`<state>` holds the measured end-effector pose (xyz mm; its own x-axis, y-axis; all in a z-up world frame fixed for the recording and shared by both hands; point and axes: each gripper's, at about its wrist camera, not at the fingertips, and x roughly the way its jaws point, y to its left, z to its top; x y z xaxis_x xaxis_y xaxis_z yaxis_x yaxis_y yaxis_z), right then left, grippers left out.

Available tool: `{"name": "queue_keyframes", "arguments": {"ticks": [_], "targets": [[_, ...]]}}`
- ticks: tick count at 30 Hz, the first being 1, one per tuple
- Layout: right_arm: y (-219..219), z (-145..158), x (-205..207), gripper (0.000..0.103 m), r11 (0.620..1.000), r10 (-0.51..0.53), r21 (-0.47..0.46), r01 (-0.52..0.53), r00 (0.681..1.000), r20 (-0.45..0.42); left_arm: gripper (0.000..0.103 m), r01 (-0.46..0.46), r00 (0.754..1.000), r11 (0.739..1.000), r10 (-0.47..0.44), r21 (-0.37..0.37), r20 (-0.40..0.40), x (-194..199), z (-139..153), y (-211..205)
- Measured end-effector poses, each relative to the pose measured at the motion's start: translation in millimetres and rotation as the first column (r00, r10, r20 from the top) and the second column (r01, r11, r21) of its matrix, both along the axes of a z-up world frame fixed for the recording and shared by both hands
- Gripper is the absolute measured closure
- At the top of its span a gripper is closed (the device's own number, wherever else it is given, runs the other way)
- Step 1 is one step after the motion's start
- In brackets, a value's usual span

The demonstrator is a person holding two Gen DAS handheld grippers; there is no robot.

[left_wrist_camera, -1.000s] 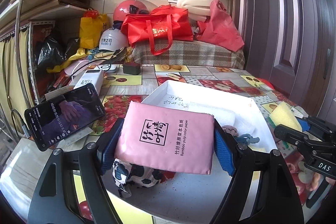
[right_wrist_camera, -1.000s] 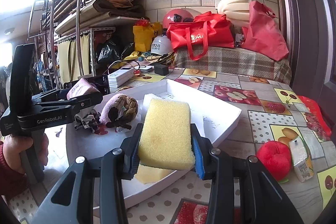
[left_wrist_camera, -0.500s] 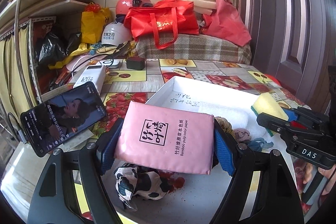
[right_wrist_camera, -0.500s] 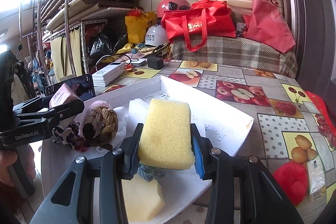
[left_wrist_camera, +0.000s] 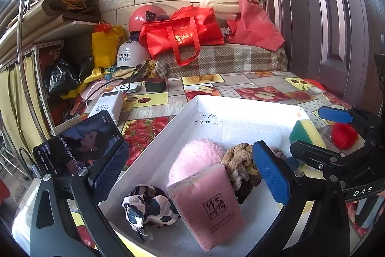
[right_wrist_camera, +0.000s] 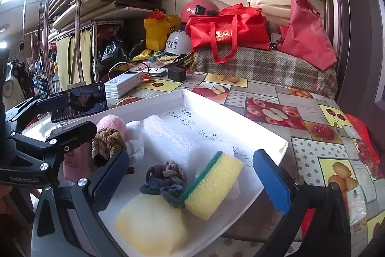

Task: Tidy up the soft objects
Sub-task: 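Open the right tool to drop the sponge while the left tool drops the pink pack in the box, then lift both open tools up and away from the white box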

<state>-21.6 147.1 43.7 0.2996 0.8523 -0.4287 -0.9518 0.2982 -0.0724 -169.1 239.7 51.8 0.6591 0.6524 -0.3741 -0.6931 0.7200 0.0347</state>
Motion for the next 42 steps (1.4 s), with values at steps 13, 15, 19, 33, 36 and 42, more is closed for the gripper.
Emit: {"name": "queue_keyframes", "arguments": {"ticks": [13,15,19,33,36,42], "targets": [[-5,3,0,0.0,0.999,-0.016,0.039,0.016,1.0,0.001,0.0,-0.036,0.998,0.999,0.036,0.006,0.044,-8,2,-2],[-6,3,-1,0.0,0.999,-0.017,0.047,0.017,1.0,0.005,0.0,-0.044,0.998,0.999,0.043,0.013,0.052,-10,2,-2],[-10,5,-2,0.0,0.997,-0.023,0.07,0.022,1.0,0.011,0.0,-0.058,0.996,0.998,0.057,0.02,0.068,-14,4,-3],[-16,8,-2,0.0,0.993,-0.028,0.114,0.026,0.999,0.021,0.0,-0.086,0.993,0.996,0.083,0.033,0.087,-20,4,-5],[-19,9,-3,0.0,0.992,-0.03,0.123,0.027,0.999,0.022,0.0,-0.104,0.99,0.994,0.1,0.036,0.096,-22,4,-5],[-23,11,-3,0.0,0.989,-0.029,0.143,0.025,0.999,0.028,0.0,-0.133,0.986,0.99,0.129,0.035,0.107,-26,4,-5]]}}
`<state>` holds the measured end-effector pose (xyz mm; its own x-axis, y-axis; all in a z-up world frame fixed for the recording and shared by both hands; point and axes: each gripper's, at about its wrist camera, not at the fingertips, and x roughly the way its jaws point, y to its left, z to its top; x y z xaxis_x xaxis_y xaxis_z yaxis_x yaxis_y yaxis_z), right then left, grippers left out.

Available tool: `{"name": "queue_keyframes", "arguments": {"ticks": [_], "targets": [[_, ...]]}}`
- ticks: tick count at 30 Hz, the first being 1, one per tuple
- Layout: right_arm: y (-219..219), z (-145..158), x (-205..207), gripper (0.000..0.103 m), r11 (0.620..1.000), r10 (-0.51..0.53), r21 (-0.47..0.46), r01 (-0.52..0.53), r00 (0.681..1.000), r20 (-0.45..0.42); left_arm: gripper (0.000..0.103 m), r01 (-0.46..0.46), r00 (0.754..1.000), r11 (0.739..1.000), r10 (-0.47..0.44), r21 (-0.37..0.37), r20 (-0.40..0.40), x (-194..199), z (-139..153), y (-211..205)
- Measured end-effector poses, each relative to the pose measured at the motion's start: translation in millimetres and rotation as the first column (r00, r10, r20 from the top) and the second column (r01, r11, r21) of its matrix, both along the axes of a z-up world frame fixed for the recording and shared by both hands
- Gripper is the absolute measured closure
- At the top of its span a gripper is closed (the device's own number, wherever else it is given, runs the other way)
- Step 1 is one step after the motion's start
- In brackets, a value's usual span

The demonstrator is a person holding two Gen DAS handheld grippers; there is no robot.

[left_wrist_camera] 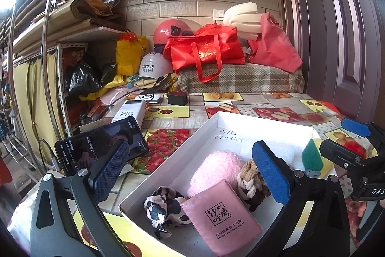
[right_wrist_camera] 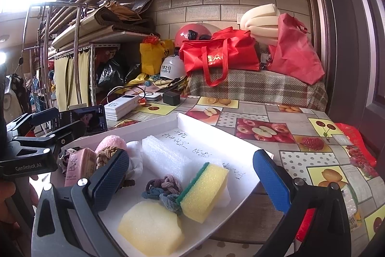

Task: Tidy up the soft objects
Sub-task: 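Lift both open tools up and away from the white box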

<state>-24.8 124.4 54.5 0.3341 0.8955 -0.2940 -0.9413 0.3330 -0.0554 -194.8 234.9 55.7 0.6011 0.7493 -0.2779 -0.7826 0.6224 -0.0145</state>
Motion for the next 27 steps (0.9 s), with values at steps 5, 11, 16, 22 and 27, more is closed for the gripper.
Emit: {"name": "queue_keyframes", "arguments": {"ticks": [5,11,16,22,27], "targets": [[0,0,0,0.0,1.0,0.002,0.004,-0.002,1.0,-0.002,0.0,-0.009,1.0,1.0,0.009,-0.001,0.0,-1,0,-2],[-2,0,-1,0.0,1.0,0.004,0.007,-0.004,1.0,-0.005,0.0,-0.005,1.0,1.0,0.005,0.002,-0.005,0,-1,-9],[-5,-1,-4,0.0,1.0,0.006,0.006,-0.006,1.0,-0.009,0.0,-0.005,1.0,1.0,0.005,0.003,-0.006,0,-1,-8],[-15,-2,-6,0.0,1.0,0.023,-0.003,-0.023,0.999,-0.032,0.0,0.008,1.0,1.0,-0.008,0.0,-0.007,0,-2,-14],[-27,-2,-1,0.0,1.0,0.014,0.007,-0.014,0.998,-0.057,0.0,0.039,0.999,0.999,-0.039,0.011,-0.019,5,-2,-30]]}}
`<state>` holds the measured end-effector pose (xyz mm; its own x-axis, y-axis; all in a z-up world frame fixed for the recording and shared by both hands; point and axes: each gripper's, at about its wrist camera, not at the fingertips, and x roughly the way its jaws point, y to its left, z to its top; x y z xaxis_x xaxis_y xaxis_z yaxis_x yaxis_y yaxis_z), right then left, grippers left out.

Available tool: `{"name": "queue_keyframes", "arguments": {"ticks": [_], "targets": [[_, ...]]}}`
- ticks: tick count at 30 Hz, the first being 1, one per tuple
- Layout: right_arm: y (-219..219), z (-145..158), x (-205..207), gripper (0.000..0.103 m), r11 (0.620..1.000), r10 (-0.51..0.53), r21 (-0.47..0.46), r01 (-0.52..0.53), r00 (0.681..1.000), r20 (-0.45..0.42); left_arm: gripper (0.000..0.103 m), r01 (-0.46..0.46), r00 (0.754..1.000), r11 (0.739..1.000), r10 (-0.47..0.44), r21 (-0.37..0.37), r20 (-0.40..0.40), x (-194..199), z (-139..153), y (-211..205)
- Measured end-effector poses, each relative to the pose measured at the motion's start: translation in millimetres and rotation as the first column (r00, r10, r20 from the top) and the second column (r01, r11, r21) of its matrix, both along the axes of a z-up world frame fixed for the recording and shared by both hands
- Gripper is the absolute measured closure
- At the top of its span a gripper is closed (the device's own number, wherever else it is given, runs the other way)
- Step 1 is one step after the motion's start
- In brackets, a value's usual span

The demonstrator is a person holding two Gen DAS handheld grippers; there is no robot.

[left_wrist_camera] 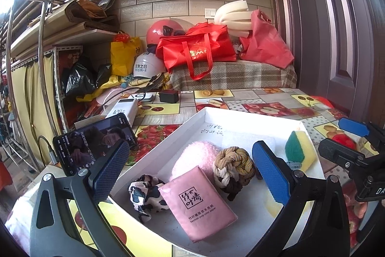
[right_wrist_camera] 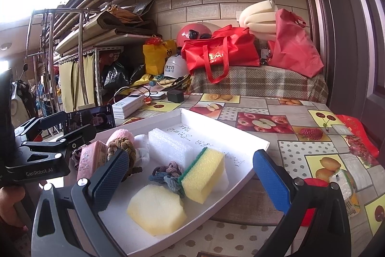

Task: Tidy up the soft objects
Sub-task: 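Lift both open tools up and away from the white box, then move both tools toward the red plush apple and yellow tissue pack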

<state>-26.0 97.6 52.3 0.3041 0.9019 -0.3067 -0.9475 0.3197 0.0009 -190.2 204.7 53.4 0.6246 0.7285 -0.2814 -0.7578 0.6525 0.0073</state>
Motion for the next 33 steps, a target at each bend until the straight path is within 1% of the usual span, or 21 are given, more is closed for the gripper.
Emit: {"name": "queue_keyframes", "arguments": {"ticks": [5,13,20,24,27,30,33], "targets": [[-11,-1,6,0.0,1.0,-0.022,0.004,0.022,0.999,-0.027,0.0,0.017,1.0,1.0,-0.016,0.01,-0.012,5,1,-9],[-37,0,19,0.0,0.997,-0.072,0.017,0.073,0.996,-0.055,0.0,0.048,0.999,0.999,-0.048,0.007,-0.016,9,1,-20],[-71,3,34,0.0,0.986,-0.162,0.042,0.164,0.986,-0.035,0.0,0.088,0.995,0.995,-0.086,0.042,-0.05,19,2,-36],[-102,8,47,0.0,0.959,-0.261,0.104,0.262,0.965,-0.024,0.0,0.108,0.992,0.992,-0.104,0.064,-0.068,23,2,-44],[-128,11,60,0.0,0.915,-0.374,0.148,0.374,0.927,-0.033,0.0,0.132,0.989,0.988,-0.127,0.079,-0.072,26,3,-51],[-151,14,76,0.0,0.891,-0.417,0.173,0.419,0.908,-0.051,0.0,0.177,0.984,0.979,-0.172,0.103,-0.048,27,7,-60],[-173,15,93,0.0,0.871,-0.437,0.208,0.445,0.895,-0.087,0.0,0.182,0.983,0.972,-0.182,0.148,-0.014,26,12,-74]]}}
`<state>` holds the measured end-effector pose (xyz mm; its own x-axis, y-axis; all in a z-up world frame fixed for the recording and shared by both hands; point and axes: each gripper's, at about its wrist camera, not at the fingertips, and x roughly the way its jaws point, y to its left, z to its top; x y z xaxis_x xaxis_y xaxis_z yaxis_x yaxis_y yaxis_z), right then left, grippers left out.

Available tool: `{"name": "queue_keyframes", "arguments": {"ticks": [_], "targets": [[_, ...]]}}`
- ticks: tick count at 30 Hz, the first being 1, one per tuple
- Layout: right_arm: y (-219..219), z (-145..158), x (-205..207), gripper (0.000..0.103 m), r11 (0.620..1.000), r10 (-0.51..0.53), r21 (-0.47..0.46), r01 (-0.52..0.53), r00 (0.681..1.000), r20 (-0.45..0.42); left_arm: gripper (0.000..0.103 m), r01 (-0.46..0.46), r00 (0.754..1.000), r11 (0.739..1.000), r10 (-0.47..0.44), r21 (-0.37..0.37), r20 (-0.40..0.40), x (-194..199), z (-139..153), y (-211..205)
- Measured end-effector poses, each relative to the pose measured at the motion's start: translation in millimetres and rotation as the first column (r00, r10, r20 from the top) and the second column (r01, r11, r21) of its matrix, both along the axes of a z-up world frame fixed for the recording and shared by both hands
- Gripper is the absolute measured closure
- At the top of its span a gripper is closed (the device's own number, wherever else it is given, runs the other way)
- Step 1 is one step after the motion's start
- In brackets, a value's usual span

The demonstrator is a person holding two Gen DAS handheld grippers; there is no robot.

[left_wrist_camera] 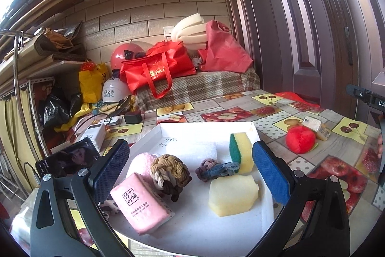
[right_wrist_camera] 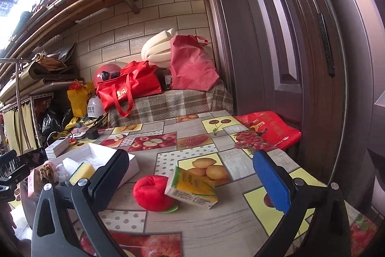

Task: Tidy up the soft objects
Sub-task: 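Move both tools toward the red plush apple and yellow tissue pack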

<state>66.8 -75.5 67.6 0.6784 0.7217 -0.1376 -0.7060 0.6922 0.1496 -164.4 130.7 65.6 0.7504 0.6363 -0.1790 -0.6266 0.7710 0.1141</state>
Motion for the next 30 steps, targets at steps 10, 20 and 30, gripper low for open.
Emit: {"name": "queue_keyframes", "arguments": {"ticks": [10,20,30], "targets": [[-28,-5,49,0.0,0.993,-0.047,-0.115,0.034,0.993,-0.109,0.0,0.21,0.972,0.973,-0.219,-0.095,-0.091,44,-3,-40],[37,-25,62,0.0,0.899,0.195,-0.35,-0.261,0.957,-0.213,0.0,0.296,0.925,0.922,-0.341,-0.25,-0.165,100,-12,-45],[86,-44,114,0.0,0.913,0.275,-0.133,-0.386,0.823,-0.497,0.001,0.302,0.892,0.898,-0.385,-0.321,-0.237,167,-21,-57]]}}
